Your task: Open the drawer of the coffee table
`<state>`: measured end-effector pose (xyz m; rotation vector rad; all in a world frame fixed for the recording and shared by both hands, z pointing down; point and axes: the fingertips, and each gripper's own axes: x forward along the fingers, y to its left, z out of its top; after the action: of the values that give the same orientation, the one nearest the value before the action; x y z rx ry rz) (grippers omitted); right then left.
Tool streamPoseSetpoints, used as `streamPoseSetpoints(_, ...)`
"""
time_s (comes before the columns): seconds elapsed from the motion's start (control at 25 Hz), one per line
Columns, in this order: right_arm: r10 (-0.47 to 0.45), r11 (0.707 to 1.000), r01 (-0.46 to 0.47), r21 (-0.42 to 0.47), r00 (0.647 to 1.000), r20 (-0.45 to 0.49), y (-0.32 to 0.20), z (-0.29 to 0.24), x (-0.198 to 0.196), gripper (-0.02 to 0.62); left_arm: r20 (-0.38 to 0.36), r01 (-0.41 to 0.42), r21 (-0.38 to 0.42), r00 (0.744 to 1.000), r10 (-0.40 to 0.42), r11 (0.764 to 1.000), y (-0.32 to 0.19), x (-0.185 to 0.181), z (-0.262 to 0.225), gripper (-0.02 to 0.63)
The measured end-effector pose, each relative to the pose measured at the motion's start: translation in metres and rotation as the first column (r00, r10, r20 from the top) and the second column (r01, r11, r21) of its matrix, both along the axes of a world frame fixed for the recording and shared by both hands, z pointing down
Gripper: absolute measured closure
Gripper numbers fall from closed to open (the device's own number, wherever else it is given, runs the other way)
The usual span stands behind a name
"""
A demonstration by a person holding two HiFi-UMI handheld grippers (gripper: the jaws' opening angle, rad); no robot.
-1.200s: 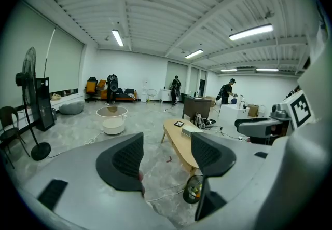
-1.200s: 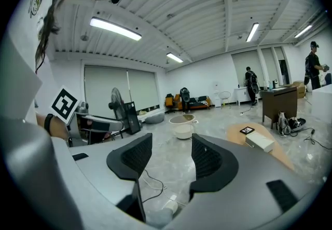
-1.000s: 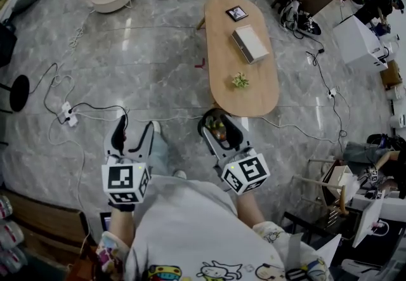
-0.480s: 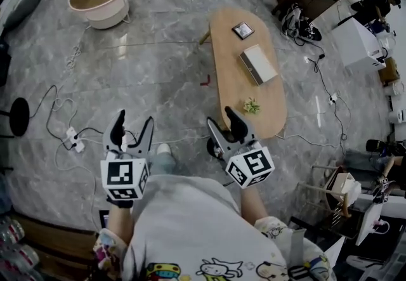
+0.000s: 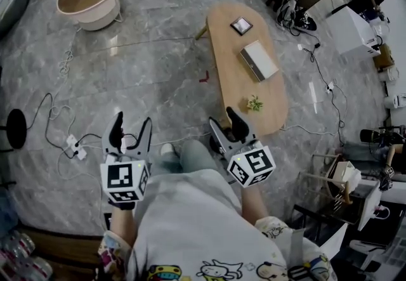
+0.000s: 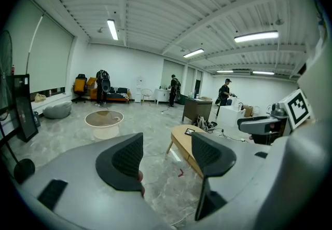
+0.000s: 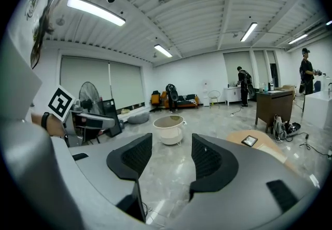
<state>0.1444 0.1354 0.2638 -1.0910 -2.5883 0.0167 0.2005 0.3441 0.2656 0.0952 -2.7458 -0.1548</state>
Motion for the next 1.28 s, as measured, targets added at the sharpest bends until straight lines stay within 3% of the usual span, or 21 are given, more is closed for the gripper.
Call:
streamPoseSetpoints(0.32,0.038,0.999,-0.038,0.023,0.999,-0.023,-0.009,0.007,-0.017,0.39,-0.015,-0.004,0.028,1.0,0.004,1.0,0.003,-0.015,0.01,0.337)
streamPoseSetpoints(0.56,0.061,0.998,-0.061,0.009,0.998,-0.034,-0.011,0.019,-0.059,0.39,-0.024,-0.021,0.009,0.999,0.021,1.0,0.003,-0.059,0.017,0.337)
streamPoseSetpoints(0.96,0.146,0.989,-0.147,-0.026,0.988,-0.046,-0.018,0.031,-0.202,0.39,-0.016,-0.132,-0.037,0.991,0.132,0.991,-0.003,-0.224,0.013,0.337)
streamPoseSetpoints(1.28,0.249,0.968,-0.25,-0.033,0.968,-0.039,-0.05,0.018,-0.306,0.39,-0.007,-0.249,-0.057,0.969,0.249,0.967,-0.036,-0.358,-0.006,0.337)
